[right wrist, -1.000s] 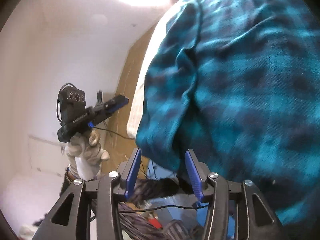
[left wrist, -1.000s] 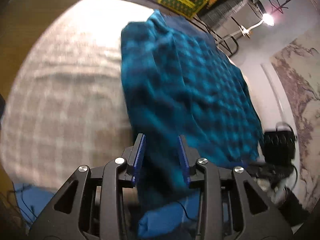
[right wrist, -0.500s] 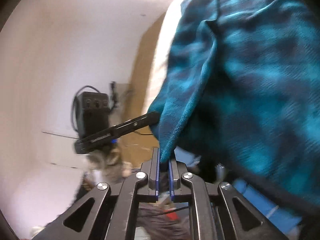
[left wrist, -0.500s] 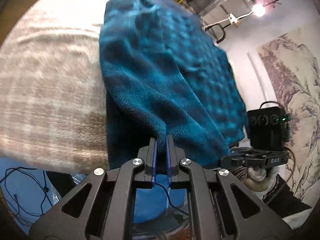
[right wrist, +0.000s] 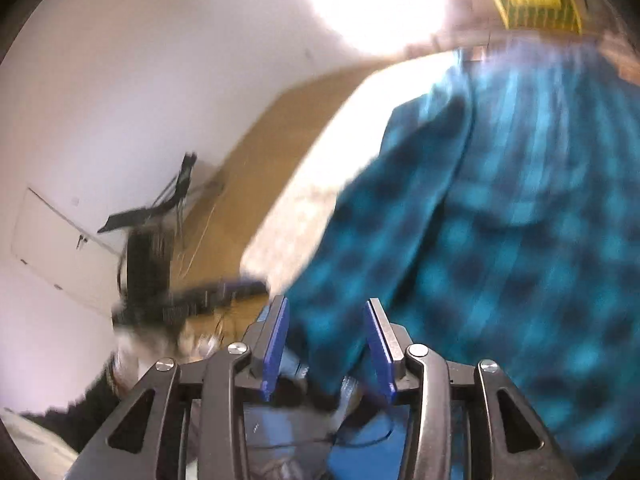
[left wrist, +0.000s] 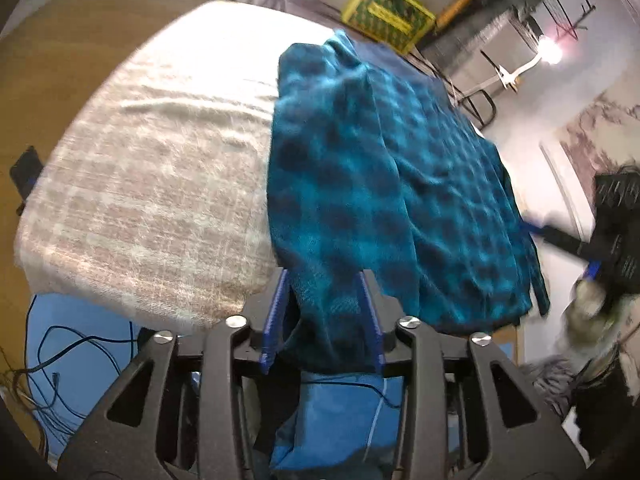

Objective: Fold large clothes

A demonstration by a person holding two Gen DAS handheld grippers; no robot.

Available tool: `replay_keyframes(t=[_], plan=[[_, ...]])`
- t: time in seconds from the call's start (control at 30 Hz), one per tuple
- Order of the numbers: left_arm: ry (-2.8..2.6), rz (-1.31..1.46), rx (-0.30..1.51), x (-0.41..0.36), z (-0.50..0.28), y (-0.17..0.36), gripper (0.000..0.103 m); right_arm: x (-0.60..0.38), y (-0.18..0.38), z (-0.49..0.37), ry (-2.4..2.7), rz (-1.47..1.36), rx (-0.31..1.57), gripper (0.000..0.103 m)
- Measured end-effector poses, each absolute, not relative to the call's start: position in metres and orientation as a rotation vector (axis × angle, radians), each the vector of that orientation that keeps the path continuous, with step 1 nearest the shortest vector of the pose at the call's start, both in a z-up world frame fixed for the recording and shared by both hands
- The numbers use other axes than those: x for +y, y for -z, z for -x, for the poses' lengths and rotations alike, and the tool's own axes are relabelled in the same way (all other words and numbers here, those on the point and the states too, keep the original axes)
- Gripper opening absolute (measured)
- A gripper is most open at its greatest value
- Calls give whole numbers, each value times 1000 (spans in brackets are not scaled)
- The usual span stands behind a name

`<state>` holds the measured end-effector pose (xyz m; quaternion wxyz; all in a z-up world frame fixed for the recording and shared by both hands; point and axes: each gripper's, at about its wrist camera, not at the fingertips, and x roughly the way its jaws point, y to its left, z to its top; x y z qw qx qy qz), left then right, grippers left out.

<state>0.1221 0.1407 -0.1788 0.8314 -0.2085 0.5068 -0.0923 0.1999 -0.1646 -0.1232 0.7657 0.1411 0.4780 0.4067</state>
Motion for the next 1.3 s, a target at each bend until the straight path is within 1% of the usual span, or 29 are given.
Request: replay_keyframes(t=[0.07,0.13,0.2,0.3,0.37,0.47,0.5,0.53,0.57,0.6,0.67,0.73,0.87,0.9,0.93,1.0,1.17,1.2,1.23,1.3], plan=[[137,421,1055,139,-120,187,46,-166,99,-223,-868,-311,974,42],[93,463,1074,141,-123,200,55,-158,83,-241,-848,-288,921,42],[79,507,1104,146,-124,215,56,-139,78,-257,-844,-258,904,42],[72,522,1142,144,-125,234,56,-111,81,-285,-827,-226,924,48],[97,570,1165,142,-124,246,56,-89,91,-304,-834,-216,973,51],[109,617,1150,143,-118,252,56,-52,109,-330,-810,-185,1047,52],[115,607,1150,142,-118,251,52,-42,116,-335,-803,-173,1060,52],[138,615,1156,141,-118,251,32,-29,124,-343,-786,-156,1083,52],[170,639,1171,140,-118,254,21,-19,133,-349,-771,-145,1099,52],[192,658,1180,138,-118,255,14,-6,141,-358,-752,-131,1124,52],[222,658,1158,136,-116,250,8,14,155,-374,-710,-111,1160,52],[281,687,1110,135,-113,236,7,28,169,-387,-667,-86,1196,54],[337,619,1011,125,-103,204,6,59,191,-407,-592,28,1253,54],[352,618,1002,122,-103,200,6,66,195,-411,-577,61,1262,57],[368,615,996,119,-102,197,6,74,198,-415,-562,95,1273,69],[374,592,991,114,-102,193,6,89,203,-419,-544,163,1284,80],[384,587,992,111,-103,190,6,126,229,-424,-433,461,1292,79],[382,581,992,110,-105,190,6,127,233,-425,-420,480,1302,76],[380,571,992,110,-104,191,6,126,239,-427,-405,495,1319,71],[381,571,994,112,-106,190,6,122,247,-429,-392,500,1338,69]])
